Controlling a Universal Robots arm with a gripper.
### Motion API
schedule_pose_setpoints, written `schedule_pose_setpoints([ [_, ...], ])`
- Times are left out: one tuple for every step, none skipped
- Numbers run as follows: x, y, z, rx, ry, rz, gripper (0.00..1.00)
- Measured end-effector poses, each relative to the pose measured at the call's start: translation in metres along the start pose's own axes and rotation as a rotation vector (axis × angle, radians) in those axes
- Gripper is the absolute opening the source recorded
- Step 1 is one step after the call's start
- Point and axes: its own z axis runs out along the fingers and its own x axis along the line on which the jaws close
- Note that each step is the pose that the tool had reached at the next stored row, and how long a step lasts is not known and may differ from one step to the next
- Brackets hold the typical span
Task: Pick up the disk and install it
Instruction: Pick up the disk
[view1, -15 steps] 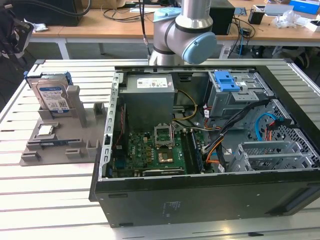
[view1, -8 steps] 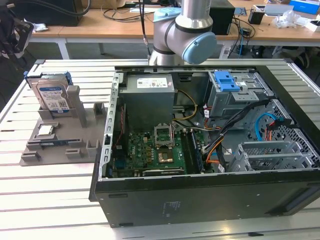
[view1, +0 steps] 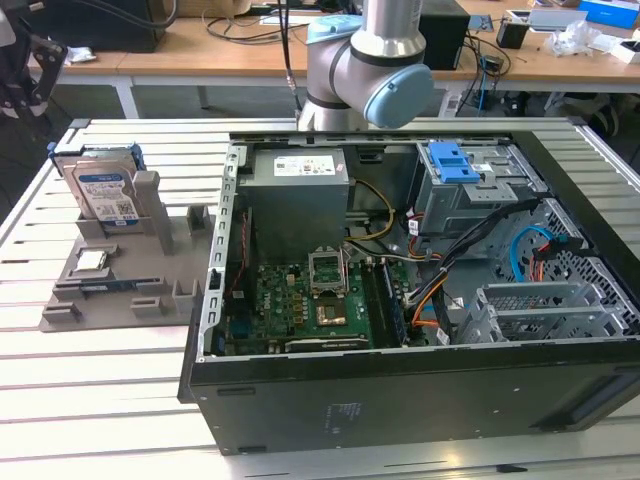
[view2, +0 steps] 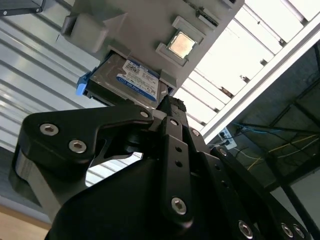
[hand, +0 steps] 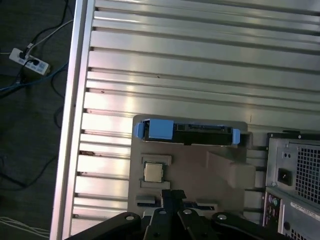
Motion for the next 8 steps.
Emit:
schedule_pose_setpoints([
  [0.0, 0.0001, 0.0, 0.0002, 0.0004, -0.009, 0.11],
  [0.0, 0.0001, 0.0001, 0.0019, 0.0009, -0.019, 0.11],
  [0.0, 0.0001, 0.0, 0.002, 0.0012, -0.026, 0.11],
  [0.0, 0.0001, 0.0, 0.0019, 0.0014, -0.031, 0.11],
  [0.0001, 0.0002, 0.0001, 0.0016, 0.0017, -0.042, 0.11],
  [0.0001, 0.0002, 0.0, 0.0015, 0.0019, -0.05, 0.11],
  [0.0001, 0.0002, 0.0001, 0.0013, 0.0022, -0.057, 0.11],
  [0.0001, 0.0002, 0.0001, 0.0011, 0.0025, -0.066, 0.11],
])
